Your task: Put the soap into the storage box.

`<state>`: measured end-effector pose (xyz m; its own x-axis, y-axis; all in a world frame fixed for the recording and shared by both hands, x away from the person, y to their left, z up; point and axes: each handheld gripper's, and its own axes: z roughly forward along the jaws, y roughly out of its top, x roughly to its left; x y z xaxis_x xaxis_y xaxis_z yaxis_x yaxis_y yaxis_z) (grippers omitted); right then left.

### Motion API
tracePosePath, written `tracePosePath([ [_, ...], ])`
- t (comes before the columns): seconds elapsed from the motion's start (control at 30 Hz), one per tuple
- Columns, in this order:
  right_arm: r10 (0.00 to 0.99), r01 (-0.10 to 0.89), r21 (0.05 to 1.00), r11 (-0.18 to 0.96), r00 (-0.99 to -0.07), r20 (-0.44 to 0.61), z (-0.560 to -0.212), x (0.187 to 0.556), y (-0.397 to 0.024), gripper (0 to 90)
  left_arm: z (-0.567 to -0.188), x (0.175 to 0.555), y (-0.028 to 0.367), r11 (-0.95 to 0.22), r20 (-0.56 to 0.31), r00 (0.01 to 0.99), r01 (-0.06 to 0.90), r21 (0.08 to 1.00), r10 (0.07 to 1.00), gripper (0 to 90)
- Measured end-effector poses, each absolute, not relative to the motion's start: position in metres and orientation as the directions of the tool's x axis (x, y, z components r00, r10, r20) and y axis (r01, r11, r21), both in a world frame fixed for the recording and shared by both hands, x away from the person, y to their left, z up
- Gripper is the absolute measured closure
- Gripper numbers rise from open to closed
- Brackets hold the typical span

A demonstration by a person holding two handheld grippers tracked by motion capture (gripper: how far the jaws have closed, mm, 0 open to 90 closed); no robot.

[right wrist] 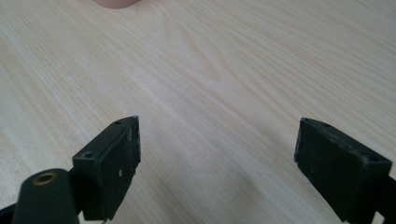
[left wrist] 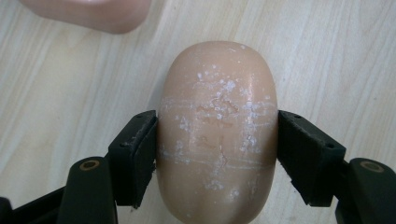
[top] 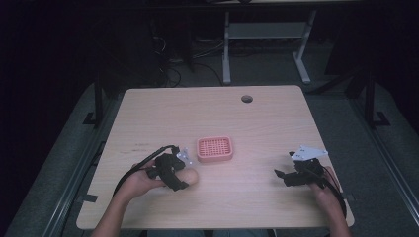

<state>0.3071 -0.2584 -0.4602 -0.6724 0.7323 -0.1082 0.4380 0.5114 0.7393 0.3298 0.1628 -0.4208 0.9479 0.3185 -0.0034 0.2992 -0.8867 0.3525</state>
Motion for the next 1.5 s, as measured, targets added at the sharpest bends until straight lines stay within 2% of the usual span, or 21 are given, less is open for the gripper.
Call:
tracePosePath([
  [1.1, 0.741, 0.439, 0.755, 0.488, -0.666, -0.092, -0.46, 0.308, -0.262, 13.9, -0.392, 0.367, 0.134, -0.897, 0.007, 0.958, 0.265, 0.353, 0.286, 32.0],
  [1.5, 0.744, 0.439, 0.762, 0.476, -0.663, -0.083, -0.459, 0.307, -0.264, 13.9, -0.387, 0.377, 0.123, -0.909, 0.016, 0.961, 0.257, 0.327, 0.277, 32.0],
])
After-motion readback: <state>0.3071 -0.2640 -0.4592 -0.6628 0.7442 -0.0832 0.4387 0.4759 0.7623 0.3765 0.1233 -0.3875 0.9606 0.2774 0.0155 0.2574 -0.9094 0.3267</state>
